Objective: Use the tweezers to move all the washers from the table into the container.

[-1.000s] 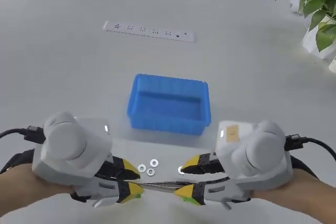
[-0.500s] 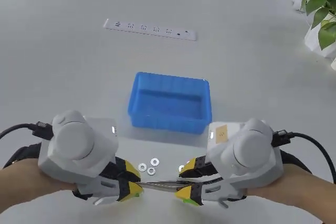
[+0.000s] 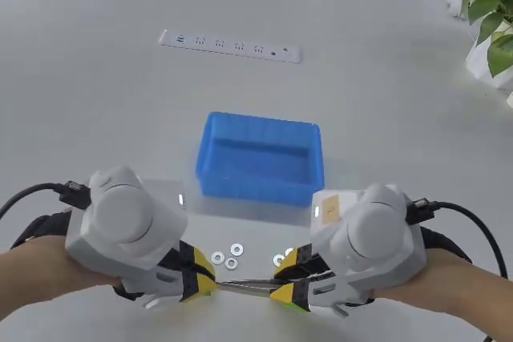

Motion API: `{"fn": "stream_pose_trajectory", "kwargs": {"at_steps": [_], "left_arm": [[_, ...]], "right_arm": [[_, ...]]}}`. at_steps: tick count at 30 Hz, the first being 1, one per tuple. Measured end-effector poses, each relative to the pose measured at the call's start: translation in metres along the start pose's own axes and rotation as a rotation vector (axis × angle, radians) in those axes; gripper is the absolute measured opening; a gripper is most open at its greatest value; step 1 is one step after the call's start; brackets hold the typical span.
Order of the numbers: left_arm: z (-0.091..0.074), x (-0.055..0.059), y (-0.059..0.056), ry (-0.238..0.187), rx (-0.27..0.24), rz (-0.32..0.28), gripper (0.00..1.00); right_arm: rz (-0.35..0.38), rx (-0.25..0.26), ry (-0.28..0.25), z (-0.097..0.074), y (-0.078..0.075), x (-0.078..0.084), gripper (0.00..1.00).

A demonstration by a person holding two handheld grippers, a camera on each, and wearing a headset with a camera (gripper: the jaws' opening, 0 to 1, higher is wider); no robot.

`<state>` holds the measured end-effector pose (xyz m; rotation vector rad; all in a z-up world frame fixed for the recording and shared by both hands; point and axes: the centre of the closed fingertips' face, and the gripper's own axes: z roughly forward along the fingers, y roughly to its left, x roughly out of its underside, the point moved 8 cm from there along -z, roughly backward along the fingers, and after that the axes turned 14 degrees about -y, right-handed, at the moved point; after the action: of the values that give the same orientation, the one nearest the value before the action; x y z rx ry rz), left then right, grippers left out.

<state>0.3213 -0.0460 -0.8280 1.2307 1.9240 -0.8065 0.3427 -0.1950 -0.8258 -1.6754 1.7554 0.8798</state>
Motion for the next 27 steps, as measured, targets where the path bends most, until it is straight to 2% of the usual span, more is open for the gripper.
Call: {"fn": "stream_pose_trajectory", "kwargs": {"at_steps": [6, 8, 12, 19, 23, 24, 25, 26, 27], "left_arm": [[0.0, -0.001, 0.0, 0.006, -0.009, 0.002, 0.07], [-0.001, -0.001, -0.001, 0.004, -0.008, -0.015, 0.07], [-0.008, -0.008, -0.001, -0.018, -0.019, -0.024, 0.07], [-0.019, -0.02, -0.002, -0.055, -0.037, -0.007, 0.07], [-0.028, -0.028, -0.005, -0.074, -0.035, 0.008, 0.07], [-0.03, -0.032, -0.007, -0.109, -0.025, -0.011, 0.05], [-0.033, -0.035, -0.006, -0.128, -0.041, -0.022, 0.05], [-0.033, -0.039, -0.009, -0.15, -0.015, -0.046, 0.05], [-0.034, -0.04, -0.009, -0.141, -0.018, -0.036, 0.05]], "right_arm": [[-0.017, 0.006, 0.0, 0.0, 0.0, 0.0, 0.13], [-0.028, 0.009, 0.001, 0.0, 0.0, 0.0, 0.13], [-0.083, 0.012, -0.003, 0.0, 0.003, 0.0, 0.1], [-0.109, 0.043, -0.046, -0.002, 0.007, -0.003, 0.09], [-0.11, 0.058, -0.103, -0.002, 0.013, -0.004, 0.09], [-0.103, 0.055, -0.133, -0.002, 0.015, -0.006, 0.08], [-0.066, 0.075, -0.189, -0.001, 0.017, -0.009, 0.08], [-0.062, 0.082, -0.214, -0.001, 0.018, -0.012, 0.08], [-0.069, 0.111, -0.223, -0.001, 0.017, -0.014, 0.08]]}}
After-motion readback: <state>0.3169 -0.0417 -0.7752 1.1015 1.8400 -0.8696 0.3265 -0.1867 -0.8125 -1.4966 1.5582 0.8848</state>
